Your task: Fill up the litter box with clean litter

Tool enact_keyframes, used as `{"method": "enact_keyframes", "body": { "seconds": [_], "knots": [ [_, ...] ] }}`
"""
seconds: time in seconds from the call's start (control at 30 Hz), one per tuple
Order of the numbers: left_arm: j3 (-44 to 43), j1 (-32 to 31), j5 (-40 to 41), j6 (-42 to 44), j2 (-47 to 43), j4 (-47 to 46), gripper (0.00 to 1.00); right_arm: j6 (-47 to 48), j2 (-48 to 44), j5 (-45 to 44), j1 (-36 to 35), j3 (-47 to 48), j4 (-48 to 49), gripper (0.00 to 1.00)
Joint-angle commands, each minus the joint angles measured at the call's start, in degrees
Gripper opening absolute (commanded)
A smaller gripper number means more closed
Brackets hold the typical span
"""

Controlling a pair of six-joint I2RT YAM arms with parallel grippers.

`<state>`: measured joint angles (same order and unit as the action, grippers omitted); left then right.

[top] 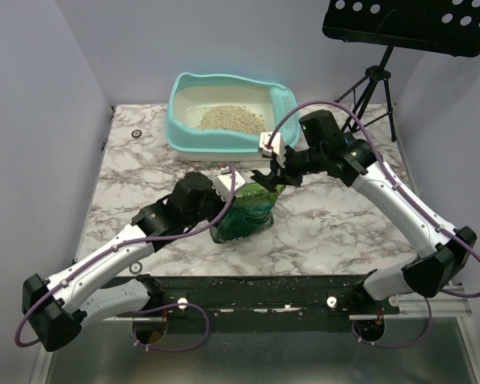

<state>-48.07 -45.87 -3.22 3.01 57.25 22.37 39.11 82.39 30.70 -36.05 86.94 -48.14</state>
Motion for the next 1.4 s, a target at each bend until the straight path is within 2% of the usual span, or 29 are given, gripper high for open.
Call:
{"method": "enact_keyframes", "body": {
  "seconds": [0.0,0.13,0.23,0.5,0.87,0.93,0.97,1.07,1.1,1.37],
  "knots": [
    [-5.88,0.08,-5.73,-1.77,-2.76,3.46,0.29,0.79,-1.44,0.33,-0.07,-0.01,-1.26,0.00],
    [-9.14,0.16,-5.40,-0.73,-3.64,6.19,0.42,0.53,-2.06,0.24,-0.07,-1.15,-0.64,0.00],
    [-10.81,0.08,-2.76,1.47,-2.59,8.65,0.45,0.26,-2.23,0.33,-0.07,-1.68,-0.20,0.00],
    [-9.50,0.08,1.99,5.08,2.24,6.81,0.48,0.17,-2.06,-0.29,-0.07,-2.56,0.50,0.00],
    [-4.40,0.08,1.73,4.55,8.31,1.98,0.48,1.23,-1.80,0.15,1.25,-4.76,1.56,0.00],
    [-3.87,0.08,1.82,4.47,9.45,1.45,0.45,1.32,-1.62,0.06,1.42,-4.85,1.56,0.00],
    [-3.61,0.08,1.99,4.47,10.06,1.01,0.38,1.32,-1.71,0.15,1.51,-4.93,1.56,0.00],
    [-2.55,0.08,0.68,4.55,11.73,0.57,0.07,1.58,-1.53,0.68,1.51,-4.58,1.38,0.00],
    [-2.12,0.08,0.50,4.47,12.09,0.39,0.01,1.75,-1.44,0.77,1.51,-4.23,0.95,0.00],
    [-0.71,0.08,-0.03,4.20,10.95,-1.10,0.00,5.09,0.84,3.22,1.51,-0.80,-1.43,0.00]
  ]
}}
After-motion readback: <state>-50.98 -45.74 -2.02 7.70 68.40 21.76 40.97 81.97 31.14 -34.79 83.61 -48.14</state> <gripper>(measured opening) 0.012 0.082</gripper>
